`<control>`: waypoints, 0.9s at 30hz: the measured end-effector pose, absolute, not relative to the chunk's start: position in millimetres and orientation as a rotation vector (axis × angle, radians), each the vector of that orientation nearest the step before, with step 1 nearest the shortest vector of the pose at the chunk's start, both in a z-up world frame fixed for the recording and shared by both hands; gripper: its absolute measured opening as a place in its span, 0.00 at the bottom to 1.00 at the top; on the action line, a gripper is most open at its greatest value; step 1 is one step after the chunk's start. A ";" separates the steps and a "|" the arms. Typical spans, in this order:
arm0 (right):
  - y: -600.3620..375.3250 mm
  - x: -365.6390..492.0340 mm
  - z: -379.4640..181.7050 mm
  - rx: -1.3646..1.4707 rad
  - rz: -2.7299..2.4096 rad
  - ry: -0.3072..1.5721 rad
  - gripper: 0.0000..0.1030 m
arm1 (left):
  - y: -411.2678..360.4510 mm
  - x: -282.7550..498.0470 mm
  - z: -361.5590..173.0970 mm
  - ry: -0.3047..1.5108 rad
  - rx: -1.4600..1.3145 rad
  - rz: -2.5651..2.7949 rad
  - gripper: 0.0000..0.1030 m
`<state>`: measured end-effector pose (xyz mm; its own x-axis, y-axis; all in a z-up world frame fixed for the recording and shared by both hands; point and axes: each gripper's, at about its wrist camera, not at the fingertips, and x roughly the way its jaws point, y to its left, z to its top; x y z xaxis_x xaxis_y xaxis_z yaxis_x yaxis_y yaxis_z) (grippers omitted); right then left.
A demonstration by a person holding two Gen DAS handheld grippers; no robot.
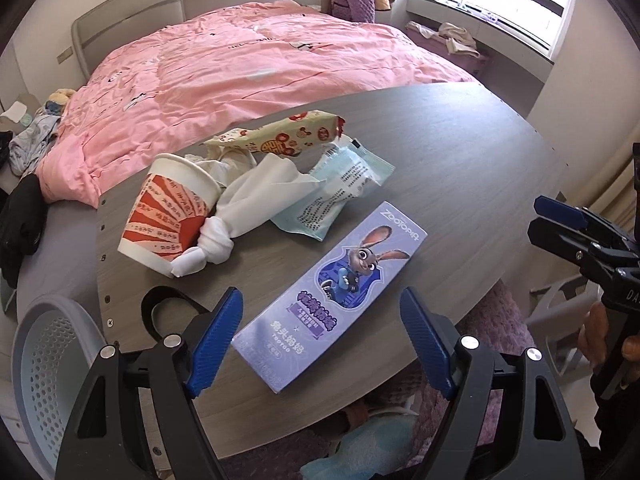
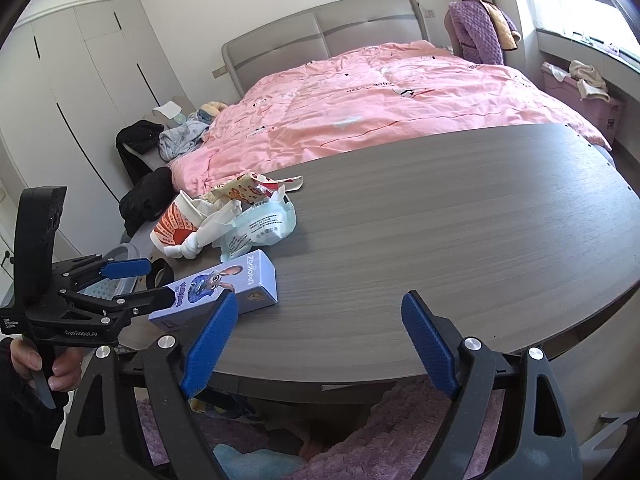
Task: Collect trash
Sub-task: 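Move the left gripper to the purple Zootopia toothpaste box and grasp it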
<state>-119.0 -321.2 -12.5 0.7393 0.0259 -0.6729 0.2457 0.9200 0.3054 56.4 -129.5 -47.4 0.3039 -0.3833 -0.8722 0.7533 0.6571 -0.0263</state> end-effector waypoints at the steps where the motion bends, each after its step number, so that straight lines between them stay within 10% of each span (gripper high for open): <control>1: -322.8 -120.0 -12.8 0.396 -0.125 0.731 0.80 | -132.3 56.1 -49.1 1.011 0.445 -0.798 0.75; 27: -338.4 -126.4 -19.9 0.455 -0.130 0.719 0.80 | -167.6 66.7 -88.6 1.060 0.631 -0.874 0.75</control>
<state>-126.4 -338.4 -19.9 0.7494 0.0390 -0.6610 0.2685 0.8946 0.3573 66.7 -167.6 -88.6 0.2227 -0.3015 -0.9271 0.8522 0.5220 0.0350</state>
